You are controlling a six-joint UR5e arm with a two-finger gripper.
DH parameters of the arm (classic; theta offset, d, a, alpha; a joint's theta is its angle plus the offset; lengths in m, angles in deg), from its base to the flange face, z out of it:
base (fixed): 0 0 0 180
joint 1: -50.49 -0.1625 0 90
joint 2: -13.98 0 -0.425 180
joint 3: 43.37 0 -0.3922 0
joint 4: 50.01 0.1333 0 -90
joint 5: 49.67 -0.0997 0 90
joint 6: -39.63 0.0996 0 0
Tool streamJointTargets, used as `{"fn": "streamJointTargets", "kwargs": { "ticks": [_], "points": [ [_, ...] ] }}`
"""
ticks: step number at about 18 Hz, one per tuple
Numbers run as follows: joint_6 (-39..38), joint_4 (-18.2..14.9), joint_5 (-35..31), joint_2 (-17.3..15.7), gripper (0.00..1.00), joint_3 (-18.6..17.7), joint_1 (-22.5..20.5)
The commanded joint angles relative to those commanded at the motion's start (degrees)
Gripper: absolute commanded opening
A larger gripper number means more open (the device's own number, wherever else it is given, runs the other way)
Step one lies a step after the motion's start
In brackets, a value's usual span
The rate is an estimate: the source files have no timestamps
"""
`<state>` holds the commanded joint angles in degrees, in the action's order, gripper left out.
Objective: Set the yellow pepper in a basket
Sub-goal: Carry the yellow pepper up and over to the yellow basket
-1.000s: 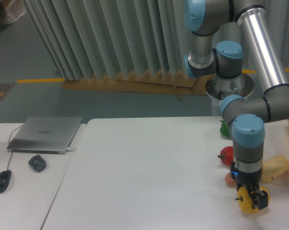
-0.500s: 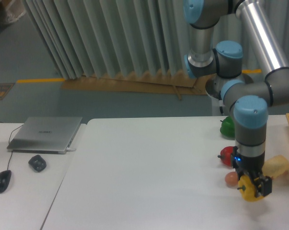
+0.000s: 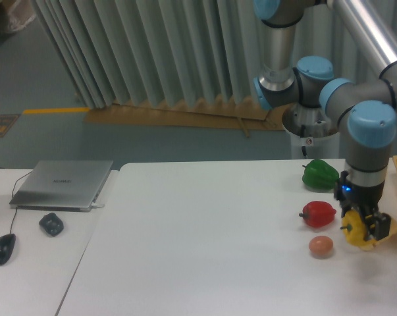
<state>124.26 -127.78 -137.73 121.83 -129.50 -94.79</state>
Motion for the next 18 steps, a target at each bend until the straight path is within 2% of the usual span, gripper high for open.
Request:
{"fn": "streamJointTargets", "kwargs": {
  "ticks": [3, 6, 8, 12, 14, 18],
  "points": [
    [5.27, -1.94, -0.09, -0.97, 0.6, -0.09, -1.76],
    [8.7, -2.55, -0.09, -1.15, 0.6, -0.62, -3.25],
    [14.04, -4.48, 0.09, -2.37, 0.6, -0.62, -5.88],
    [21.62, -6.33, -0.09, -3.25, 0.6, -0.88, -9.32],
    [26.7, -6.6, 0.17, -4.3, 0.6, -1.93, -11.59],
    [31.56, -6.77, 0.18, -4.57, 0.6, -2.02, -14.24]
  ]
}}
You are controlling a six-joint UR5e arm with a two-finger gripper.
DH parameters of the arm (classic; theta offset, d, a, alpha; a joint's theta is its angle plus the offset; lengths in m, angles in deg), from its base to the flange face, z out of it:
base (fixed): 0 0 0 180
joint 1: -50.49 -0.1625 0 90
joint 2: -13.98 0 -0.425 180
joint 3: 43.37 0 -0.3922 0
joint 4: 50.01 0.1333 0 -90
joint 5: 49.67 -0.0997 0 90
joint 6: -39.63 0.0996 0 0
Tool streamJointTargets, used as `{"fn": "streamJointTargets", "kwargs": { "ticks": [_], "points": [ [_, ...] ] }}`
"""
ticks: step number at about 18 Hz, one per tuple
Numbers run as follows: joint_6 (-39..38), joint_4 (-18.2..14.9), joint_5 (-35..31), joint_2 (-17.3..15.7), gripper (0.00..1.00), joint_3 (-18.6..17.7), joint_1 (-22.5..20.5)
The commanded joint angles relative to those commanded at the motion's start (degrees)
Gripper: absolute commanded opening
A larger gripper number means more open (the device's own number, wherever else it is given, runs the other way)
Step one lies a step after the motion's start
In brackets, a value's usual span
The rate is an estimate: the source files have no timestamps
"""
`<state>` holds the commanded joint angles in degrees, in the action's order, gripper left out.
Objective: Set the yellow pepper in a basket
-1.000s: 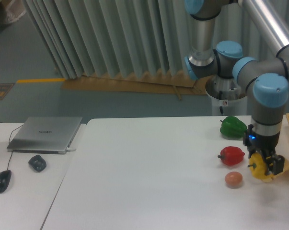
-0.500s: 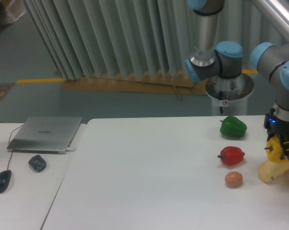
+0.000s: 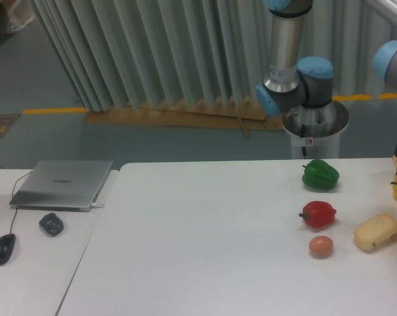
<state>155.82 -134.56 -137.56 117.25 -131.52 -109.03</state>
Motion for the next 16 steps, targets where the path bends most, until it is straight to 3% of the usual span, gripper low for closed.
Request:
{"fn": "streamJointTargets", "kwargs": {
  "ticks": [3, 5, 10, 16],
  "points": [
    [2.19, -0.88, -0.35, 0.0, 0.6, 0.09, -0.79],
    [10.58, -0.97, -0.53, -0.09, 0.6, -0.17, -3.5],
    [18.27, -0.79, -0.53, -0.44, 0.6, -1.41, -7.65],
    [19.78, -0.97, -0.53, -0.44, 0.67, -0.88, -7.83]
  ]
}}
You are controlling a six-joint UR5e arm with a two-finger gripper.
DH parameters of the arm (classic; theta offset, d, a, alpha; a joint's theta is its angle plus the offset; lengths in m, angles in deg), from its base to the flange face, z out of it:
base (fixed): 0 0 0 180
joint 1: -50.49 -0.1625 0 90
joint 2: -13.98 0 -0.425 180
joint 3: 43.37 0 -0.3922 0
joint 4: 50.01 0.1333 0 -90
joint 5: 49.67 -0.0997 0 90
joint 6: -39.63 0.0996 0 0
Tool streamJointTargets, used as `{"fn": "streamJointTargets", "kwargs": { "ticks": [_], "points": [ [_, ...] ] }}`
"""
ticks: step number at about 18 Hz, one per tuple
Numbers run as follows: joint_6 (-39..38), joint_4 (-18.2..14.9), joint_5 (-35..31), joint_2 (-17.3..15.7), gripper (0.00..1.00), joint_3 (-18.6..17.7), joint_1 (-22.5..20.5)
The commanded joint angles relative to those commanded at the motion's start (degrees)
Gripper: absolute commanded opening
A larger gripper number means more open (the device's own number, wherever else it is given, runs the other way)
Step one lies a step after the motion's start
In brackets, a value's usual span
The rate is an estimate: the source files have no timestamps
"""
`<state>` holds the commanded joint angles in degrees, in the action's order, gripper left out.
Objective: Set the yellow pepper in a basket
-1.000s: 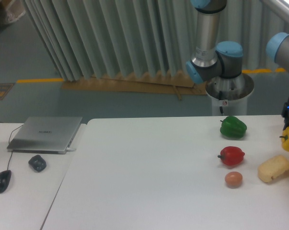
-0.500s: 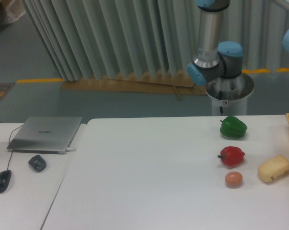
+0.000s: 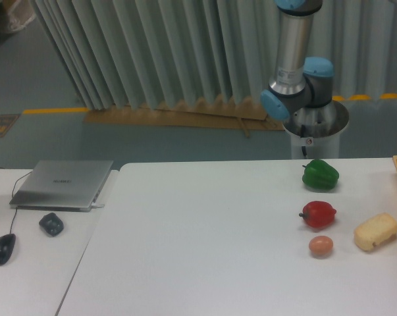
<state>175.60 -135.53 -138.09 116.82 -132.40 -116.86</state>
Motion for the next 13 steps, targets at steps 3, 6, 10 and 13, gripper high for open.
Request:
{"fn": "streamJointTargets", "kwargs": {
  "ticks": [3, 6, 10, 13],
  "points": [
    [0.27, 0.0, 0.35, 0.09, 1.0, 0.0, -0.26],
    [0.09, 0.09, 0.53, -0.09, 1.0, 0.09, -0.09],
    [-5.06, -0.18, 1.14, -0.26, 1.0, 0.0, 1.22],
    [-22.0, 0.17, 0.97, -1.05, 1.0, 0.26, 6.39]
  ]
}}
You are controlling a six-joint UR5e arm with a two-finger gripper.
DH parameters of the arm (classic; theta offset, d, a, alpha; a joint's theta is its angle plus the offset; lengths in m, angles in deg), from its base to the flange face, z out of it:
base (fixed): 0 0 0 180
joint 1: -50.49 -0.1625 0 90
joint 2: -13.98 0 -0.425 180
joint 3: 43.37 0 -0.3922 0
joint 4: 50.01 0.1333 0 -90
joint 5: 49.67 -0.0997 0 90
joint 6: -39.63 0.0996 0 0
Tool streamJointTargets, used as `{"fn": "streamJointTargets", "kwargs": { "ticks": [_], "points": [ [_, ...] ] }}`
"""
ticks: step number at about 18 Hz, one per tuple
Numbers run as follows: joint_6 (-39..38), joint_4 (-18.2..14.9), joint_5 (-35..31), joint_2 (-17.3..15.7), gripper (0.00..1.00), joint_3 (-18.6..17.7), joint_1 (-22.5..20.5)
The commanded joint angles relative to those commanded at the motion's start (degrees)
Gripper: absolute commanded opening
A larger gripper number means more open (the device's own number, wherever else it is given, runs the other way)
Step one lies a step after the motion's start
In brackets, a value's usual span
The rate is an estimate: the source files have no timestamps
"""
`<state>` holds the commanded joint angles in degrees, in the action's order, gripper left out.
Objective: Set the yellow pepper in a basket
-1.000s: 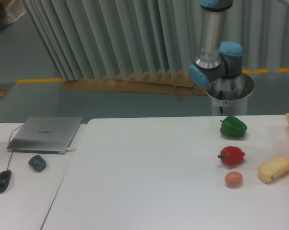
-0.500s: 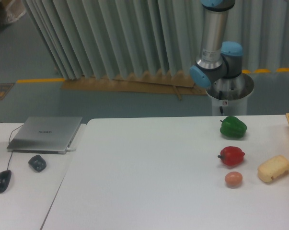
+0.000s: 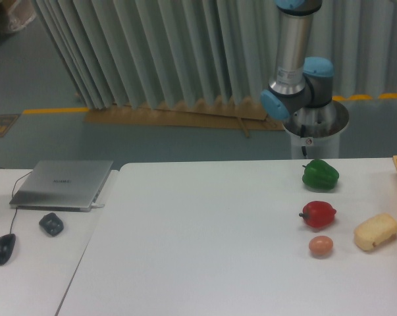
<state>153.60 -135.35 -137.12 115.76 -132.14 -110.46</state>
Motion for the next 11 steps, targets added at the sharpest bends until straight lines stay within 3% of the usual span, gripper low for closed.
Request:
{"fn": "streamJointTargets", "kwargs": {
  "ticks": [5, 9, 11],
  "points": [
    [-9.36, 1.58, 0.0, 0.0, 1.0, 0.0, 4.5],
    [-15.42, 5.79, -0.09, 0.61, 1.0, 0.09, 8.01],
    [-18.85, 6.15, -0.18, 0.88, 1.0, 0.09, 9.51]
  ]
}}
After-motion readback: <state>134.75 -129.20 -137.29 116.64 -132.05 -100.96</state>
